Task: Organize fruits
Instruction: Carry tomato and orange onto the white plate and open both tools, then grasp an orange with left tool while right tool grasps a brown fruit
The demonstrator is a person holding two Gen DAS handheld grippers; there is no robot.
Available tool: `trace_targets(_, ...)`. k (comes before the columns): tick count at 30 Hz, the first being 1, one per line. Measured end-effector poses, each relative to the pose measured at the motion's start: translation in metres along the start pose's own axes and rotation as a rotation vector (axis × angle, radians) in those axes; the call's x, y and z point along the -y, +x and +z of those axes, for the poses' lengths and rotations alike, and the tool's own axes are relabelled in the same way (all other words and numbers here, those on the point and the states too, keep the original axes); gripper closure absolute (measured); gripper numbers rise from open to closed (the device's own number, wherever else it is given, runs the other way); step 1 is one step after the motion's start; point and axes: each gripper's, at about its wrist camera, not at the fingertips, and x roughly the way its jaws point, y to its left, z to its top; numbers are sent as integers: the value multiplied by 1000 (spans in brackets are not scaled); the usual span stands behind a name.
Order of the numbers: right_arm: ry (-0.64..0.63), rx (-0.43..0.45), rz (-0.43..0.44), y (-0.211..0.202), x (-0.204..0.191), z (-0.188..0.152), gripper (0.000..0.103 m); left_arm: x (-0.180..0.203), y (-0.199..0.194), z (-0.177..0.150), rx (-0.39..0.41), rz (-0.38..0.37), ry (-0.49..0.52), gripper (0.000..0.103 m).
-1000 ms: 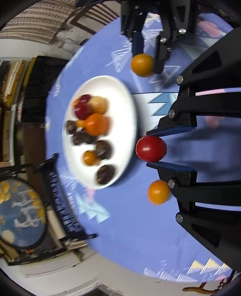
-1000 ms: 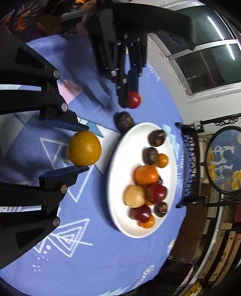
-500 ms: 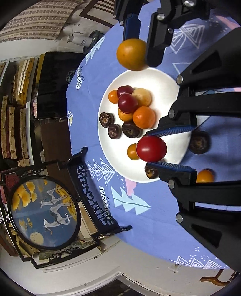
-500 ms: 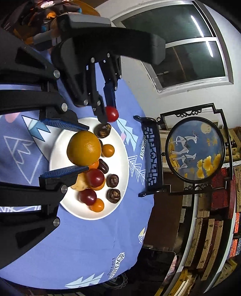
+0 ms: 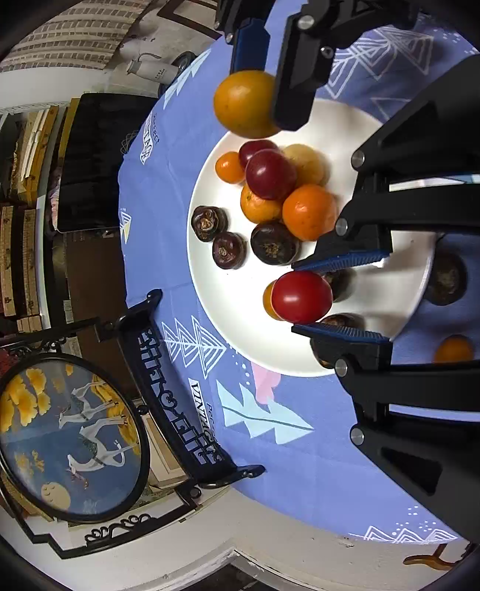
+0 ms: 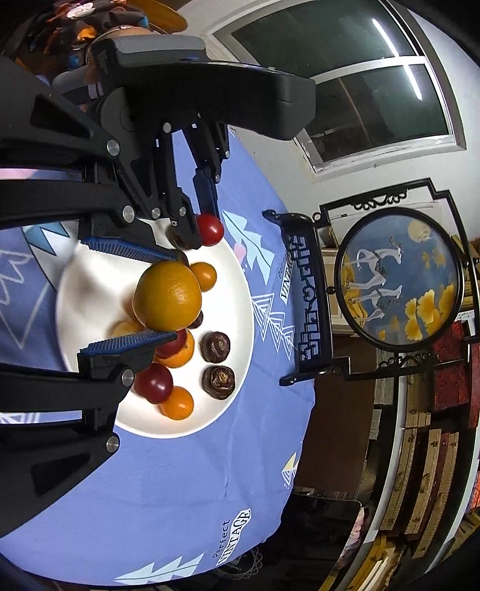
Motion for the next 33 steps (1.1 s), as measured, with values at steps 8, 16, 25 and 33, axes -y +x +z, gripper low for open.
trace_targets(8, 22, 2, -18, 22, 14, 17, 66, 0, 21, 11, -12, 6, 5, 77)
trace_targets(16, 43, -11, -32, 42, 27, 31, 64, 1, 37, 20, -32, 7, 7, 75)
trace_targets(25, 83, 29, -74, 29, 37, 25, 47, -14, 31, 16, -28, 8, -32, 49)
trace_targets(33, 10, -21, 5, -3, -7, -25, 44, -63, -9, -12, 10, 28, -114, 31)
